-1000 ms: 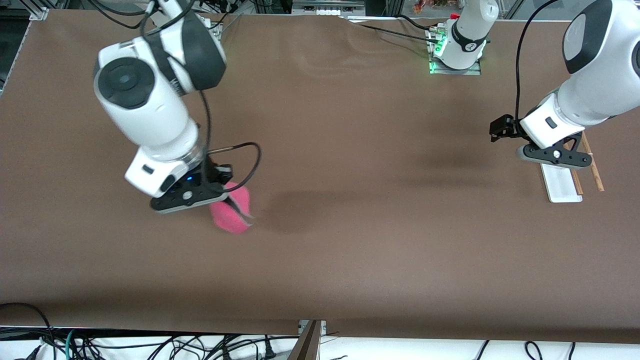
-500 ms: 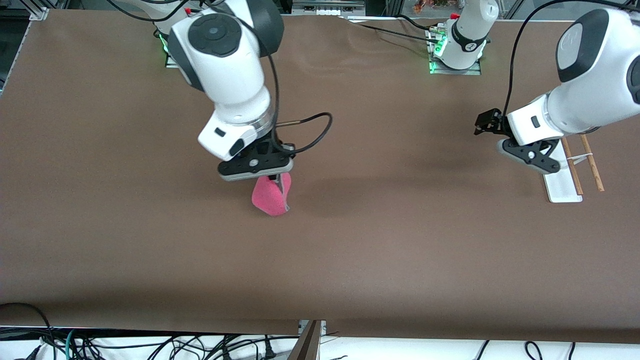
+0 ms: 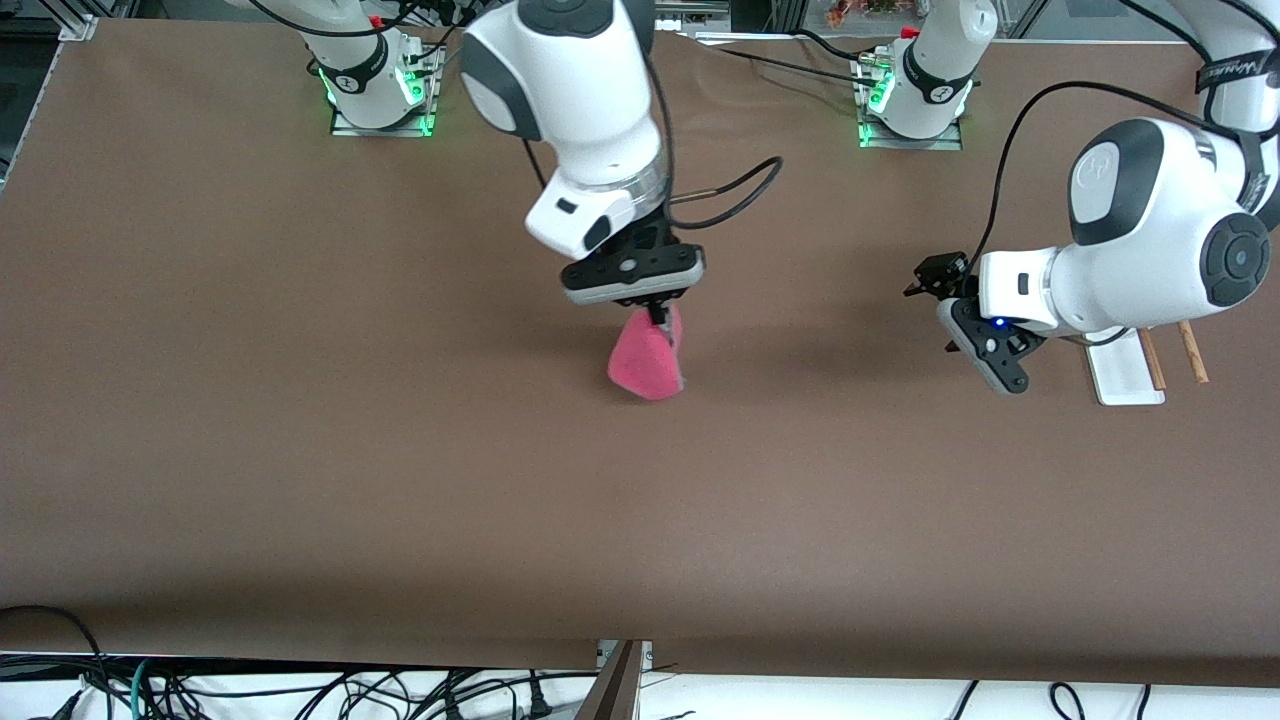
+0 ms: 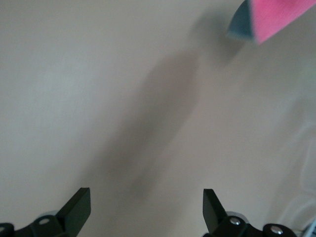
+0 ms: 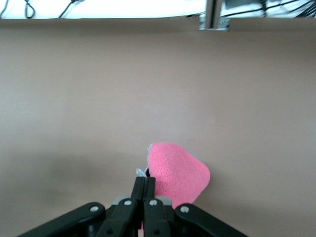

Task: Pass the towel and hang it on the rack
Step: 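Lift the towel with the right gripper while the left gripper approaches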

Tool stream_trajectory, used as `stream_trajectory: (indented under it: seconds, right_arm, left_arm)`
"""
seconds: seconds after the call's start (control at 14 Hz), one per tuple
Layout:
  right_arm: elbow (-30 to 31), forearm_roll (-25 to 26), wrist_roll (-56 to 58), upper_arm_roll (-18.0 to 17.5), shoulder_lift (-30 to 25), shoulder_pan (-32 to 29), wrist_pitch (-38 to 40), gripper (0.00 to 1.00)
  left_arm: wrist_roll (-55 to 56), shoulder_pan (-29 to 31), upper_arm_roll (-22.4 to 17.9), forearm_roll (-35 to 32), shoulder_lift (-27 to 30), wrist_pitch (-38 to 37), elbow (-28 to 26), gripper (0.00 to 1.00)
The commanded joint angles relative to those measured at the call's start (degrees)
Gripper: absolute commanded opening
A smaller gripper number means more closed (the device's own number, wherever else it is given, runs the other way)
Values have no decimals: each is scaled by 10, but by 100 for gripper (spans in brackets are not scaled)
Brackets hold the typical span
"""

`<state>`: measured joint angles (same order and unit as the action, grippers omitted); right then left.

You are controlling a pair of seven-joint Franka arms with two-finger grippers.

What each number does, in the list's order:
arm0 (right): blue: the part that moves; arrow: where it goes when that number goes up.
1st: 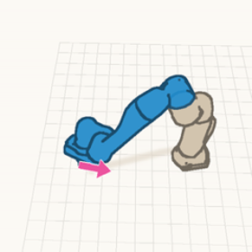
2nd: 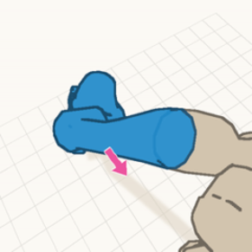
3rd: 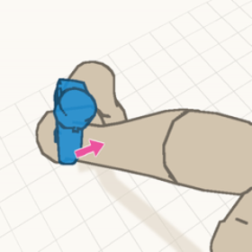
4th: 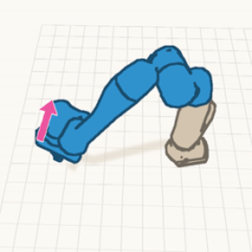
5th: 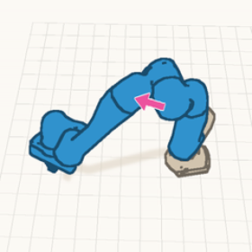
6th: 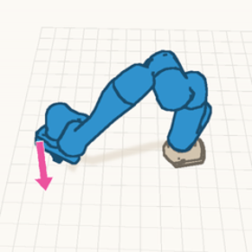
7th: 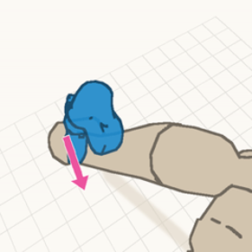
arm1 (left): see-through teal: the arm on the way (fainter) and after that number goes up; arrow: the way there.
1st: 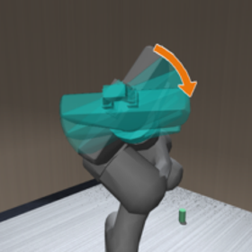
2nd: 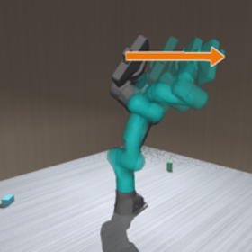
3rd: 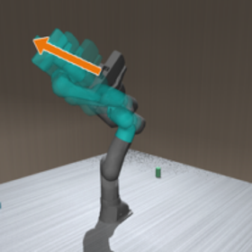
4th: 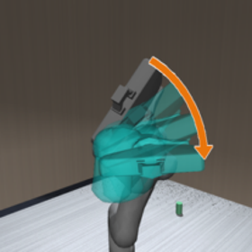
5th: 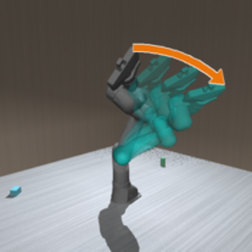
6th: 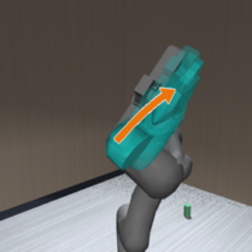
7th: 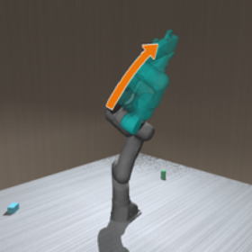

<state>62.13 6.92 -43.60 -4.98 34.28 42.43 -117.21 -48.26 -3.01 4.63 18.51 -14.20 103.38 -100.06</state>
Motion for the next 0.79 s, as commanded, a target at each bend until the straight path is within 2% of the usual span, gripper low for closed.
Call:
stream_trajectory:
  seconds: [0.0, 0.21, 0.43, 0.71]
  right_arm:
    - [-20, -3, -21, 4, 17, 21, -21, 0]
    - [-20, -3, -22, 3, 20, 40, -50, 0]
    - [-20, -3, -24, 4, 20, 51, -52, 0]
    - [-20, -2, -24, 4, 20, 53, -52, 0]
  left_arm:
    - [-114, -2, 24, 23, -17, 53, 5, 100]
    - [-250, -3, 29, 103, -29, 146, -55, 100]
    - [-350, -3, 69, 203, -32, 296, -112, 100]
    - [-471, -3, 119, 344, -48, 406, -145, 100]
